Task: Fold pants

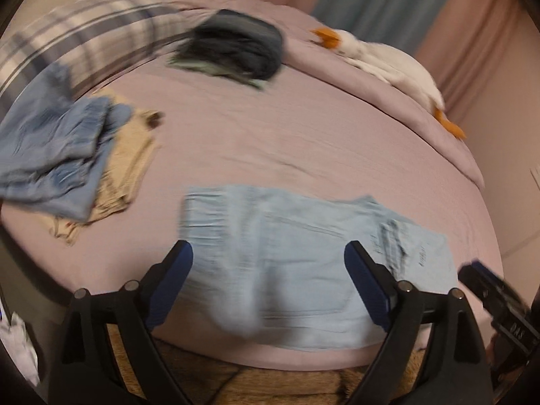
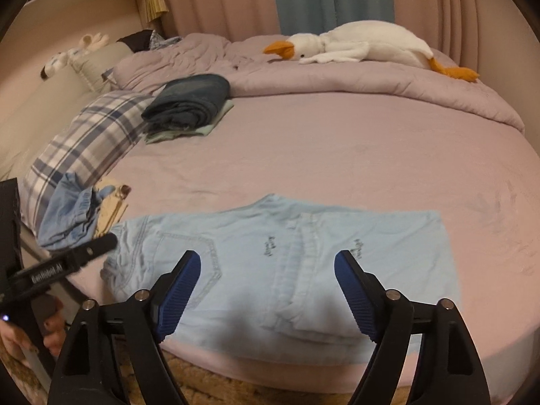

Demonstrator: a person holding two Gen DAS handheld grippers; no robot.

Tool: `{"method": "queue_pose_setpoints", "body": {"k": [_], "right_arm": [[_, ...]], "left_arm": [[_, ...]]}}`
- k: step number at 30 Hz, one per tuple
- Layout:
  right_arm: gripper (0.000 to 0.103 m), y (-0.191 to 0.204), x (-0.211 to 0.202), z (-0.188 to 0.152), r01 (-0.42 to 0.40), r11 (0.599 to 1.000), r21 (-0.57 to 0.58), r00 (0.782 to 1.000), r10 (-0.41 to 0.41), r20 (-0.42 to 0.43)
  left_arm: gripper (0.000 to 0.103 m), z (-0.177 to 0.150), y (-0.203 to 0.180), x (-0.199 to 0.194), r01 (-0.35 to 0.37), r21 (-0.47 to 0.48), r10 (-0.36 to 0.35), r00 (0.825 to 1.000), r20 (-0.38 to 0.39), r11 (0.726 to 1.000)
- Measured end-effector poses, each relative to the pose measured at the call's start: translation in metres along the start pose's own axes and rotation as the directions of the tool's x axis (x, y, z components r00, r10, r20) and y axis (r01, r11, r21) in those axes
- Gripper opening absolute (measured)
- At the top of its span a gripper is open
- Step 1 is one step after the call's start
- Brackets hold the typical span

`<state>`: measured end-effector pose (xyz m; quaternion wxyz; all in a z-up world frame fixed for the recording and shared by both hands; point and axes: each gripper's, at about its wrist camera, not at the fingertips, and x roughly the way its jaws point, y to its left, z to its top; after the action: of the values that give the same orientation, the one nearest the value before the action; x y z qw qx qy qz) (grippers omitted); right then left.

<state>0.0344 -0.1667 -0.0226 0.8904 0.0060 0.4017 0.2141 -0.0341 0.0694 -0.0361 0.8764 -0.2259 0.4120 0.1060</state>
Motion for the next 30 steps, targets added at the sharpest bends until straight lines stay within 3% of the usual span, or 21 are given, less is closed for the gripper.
{"method": "queue_pose_setpoints", "body": {"k": [7,15,17,19,20,21,25,30], "right_arm": [[0.081,0.004,0.01,-0.007,0.044,0.999,0.018,0.999,-0.044,-0.025],[0.081,0.003,0.013,-0.011,0.065,0.997,0.048,0.997,-0.063,-0.044],[0.081,0.004,0.013,-0.011,0.067,0.997,0.039,0.997,-0.065,-0.047],[0.081,0.004,0.013,-0.012,0.069,0.997,0.038,0.997,-0.067,-0.05],[0.081,0.003,0.014,-0.012,0.069,0.997,0.041,0.996,-0.067,-0.053],[0.081,0.003,0.015,-0.012,0.068,0.997,0.046,0.996,-0.066,-0.055],[0.081,-0.001,0.016,-0.013,0.058,0.996,0.061,0.997,-0.055,-0.058],[0.081,-0.003,0.017,-0.015,0.049,0.996,0.074,0.997,-0.045,-0.064]], "left_arm": [[0.092,-0.009,0.04,0.016,-0.097,-0.063,0.095,0.995,-0.031,0.993],[0.091,-0.024,0.062,0.05,0.001,-0.164,-0.025,0.989,-0.147,0.986],[0.09,-0.027,0.061,0.052,0.0,-0.163,-0.024,0.989,-0.143,0.987],[0.085,-0.026,0.057,0.051,0.017,-0.154,-0.037,0.991,-0.128,0.988],[0.074,-0.026,0.056,0.051,0.046,-0.164,-0.068,0.989,-0.129,0.985],[0.071,-0.026,0.055,0.053,0.05,-0.175,-0.074,0.989,-0.131,0.983],[0.07,-0.028,0.05,0.06,0.038,-0.154,-0.056,0.992,-0.117,0.987],[0.047,-0.027,0.046,0.061,0.035,-0.146,-0.053,0.991,-0.12,0.989]]}}
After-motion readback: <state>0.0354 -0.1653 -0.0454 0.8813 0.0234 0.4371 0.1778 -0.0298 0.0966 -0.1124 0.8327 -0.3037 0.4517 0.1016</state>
